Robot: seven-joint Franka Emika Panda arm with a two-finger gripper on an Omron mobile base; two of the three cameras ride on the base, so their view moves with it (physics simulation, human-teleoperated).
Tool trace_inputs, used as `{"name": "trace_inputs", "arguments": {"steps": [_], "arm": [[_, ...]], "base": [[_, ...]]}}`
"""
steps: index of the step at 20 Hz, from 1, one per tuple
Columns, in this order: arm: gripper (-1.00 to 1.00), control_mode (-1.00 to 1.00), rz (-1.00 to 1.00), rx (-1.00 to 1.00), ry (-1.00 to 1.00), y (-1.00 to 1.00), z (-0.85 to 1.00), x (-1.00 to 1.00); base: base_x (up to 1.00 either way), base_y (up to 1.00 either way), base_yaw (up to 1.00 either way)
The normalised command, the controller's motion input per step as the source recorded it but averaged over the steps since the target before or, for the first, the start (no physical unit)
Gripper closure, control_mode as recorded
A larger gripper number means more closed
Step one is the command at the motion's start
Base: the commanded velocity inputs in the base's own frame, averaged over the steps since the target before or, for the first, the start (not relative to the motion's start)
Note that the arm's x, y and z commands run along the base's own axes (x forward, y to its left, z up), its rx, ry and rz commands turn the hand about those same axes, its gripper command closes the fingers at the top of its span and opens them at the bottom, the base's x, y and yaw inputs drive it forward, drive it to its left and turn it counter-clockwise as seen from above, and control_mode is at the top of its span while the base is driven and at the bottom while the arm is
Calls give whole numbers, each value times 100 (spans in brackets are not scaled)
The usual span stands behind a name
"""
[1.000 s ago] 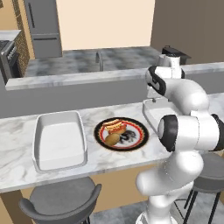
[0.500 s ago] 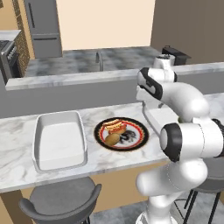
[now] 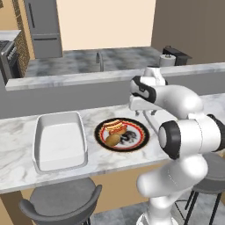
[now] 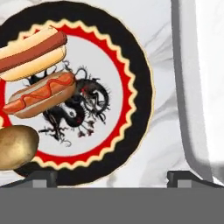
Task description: Place one cooked food and one vegetable from the large plate to each tupperware container.
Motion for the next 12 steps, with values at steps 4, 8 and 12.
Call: {"name": "trace_inputs", "arguments": {"steps": [4, 8, 12], "arm": [[-100, -100, 52, -3, 3, 11, -25, 10], [-100, -100, 67, -3, 2, 35, -21, 16], [-100, -100, 67, 0, 0, 29, -22, 3]], "base": [[0, 0, 0], [0, 0, 0], [0, 0, 0]]}}
